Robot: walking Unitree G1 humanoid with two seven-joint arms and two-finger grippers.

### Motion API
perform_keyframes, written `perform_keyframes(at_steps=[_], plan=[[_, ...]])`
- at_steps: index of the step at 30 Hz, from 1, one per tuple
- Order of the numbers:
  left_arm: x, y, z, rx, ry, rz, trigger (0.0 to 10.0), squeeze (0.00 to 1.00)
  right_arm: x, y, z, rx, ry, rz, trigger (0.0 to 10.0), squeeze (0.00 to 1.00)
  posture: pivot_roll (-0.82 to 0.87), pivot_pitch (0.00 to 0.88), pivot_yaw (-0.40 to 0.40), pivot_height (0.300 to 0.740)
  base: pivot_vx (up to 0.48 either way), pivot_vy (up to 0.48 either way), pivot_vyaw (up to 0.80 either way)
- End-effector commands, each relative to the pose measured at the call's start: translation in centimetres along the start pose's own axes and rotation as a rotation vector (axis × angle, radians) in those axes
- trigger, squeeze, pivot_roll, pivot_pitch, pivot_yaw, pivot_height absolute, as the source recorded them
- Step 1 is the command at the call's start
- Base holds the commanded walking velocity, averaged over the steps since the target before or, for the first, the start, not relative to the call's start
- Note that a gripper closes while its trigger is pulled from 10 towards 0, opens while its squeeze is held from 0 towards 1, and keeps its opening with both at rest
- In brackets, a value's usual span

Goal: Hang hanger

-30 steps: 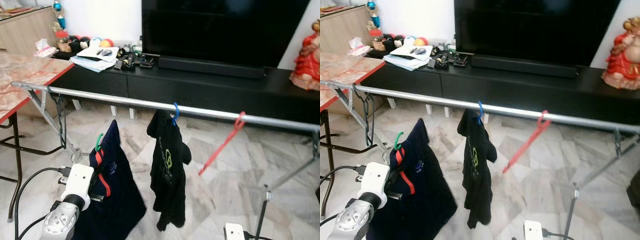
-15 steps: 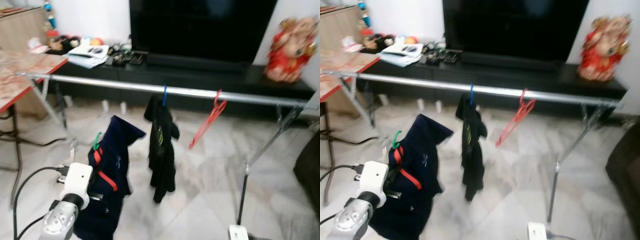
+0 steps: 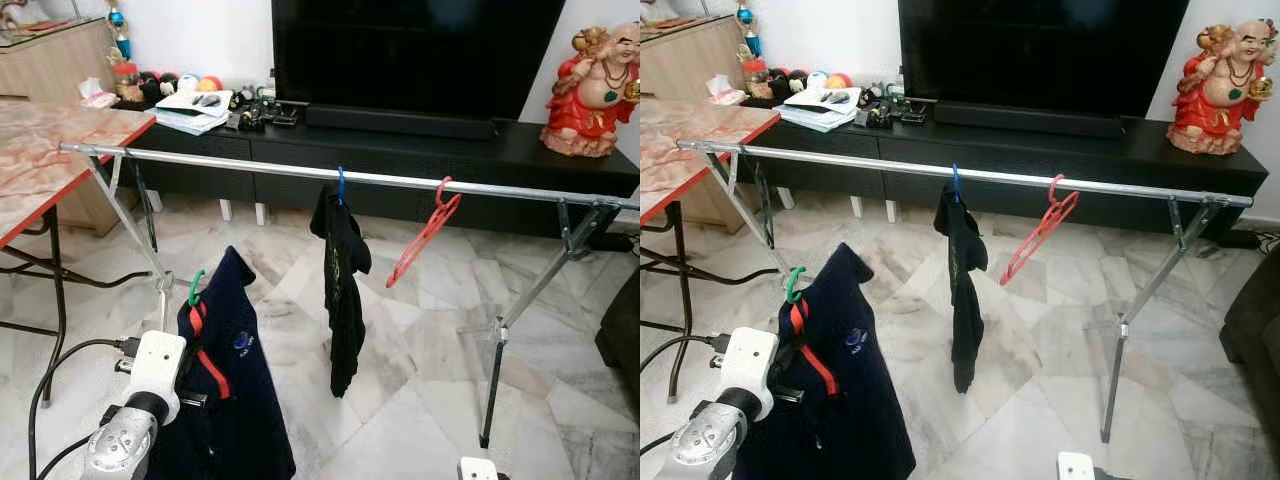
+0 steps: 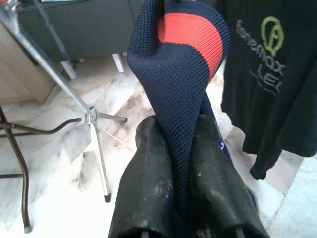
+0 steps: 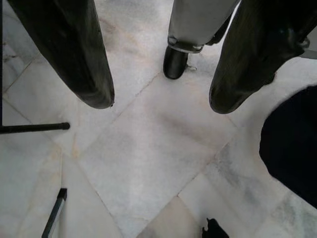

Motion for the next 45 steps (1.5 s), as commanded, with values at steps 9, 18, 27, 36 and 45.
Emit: perform_keyframes(at_steps=[9, 18, 27, 36, 45], plan=[[-0.17, 0.61, 0.49, -0.001, 0.012, -0.015, 10.0, 0.00, -0.04, -0.13, 0.52, 0.000, 0.014, 0.004, 10.0, 0.00, 0.06, 0.021, -0.017, 0.740, 0.000, 0.480, 0.00], [-0.25, 0.63, 0.63, -0.009, 0.016, -0.013, 10.0, 0.00, -0.04, -0.15, 0.57, 0.001, 0.016, 0.004, 10.0, 0.00, 0.06, 0.016, -0.015, 0.740, 0.000, 0.467, 0.00], [-0.34, 0.99, 0.52, -0.006, 0.008, -0.033, 10.0, 0.00, -0.04, -0.16, 0.63, -0.003, 0.017, 0.003, 10.0, 0.00, 0.06, 0.012, -0.012, 0.740, 0.000, 0.000, 0.00], [-0.25, 1.12, 0.03, -0.006, -0.014, -0.040, 10.0, 0.00, -0.03, -0.21, 0.62, -0.012, 0.013, 0.001, 10.0, 0.00, 0.07, 0.020, -0.010, 0.740, 0.000, 0.000, 0.00], [-0.20, 1.06, 0.15, -0.007, -0.011, -0.037, 10.0, 0.00, -0.03, -0.21, 0.61, -0.016, 0.012, -0.002, 10.0, 0.00, 0.07, 0.020, -0.010, 0.740, -0.027, 0.000, 0.00]])
Point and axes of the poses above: a point about 5 cm out from each wrist's last joint towards the gripper, its own x axis pointing back from the gripper into the wrist, its own y axis along the axis of the wrist's last joint, z = x × y, the point moved 3 cm from there along -x, pointing out of the wrist towards the gripper, and after that the axes turned 9 degrees about -x, right-handed, at the moved point
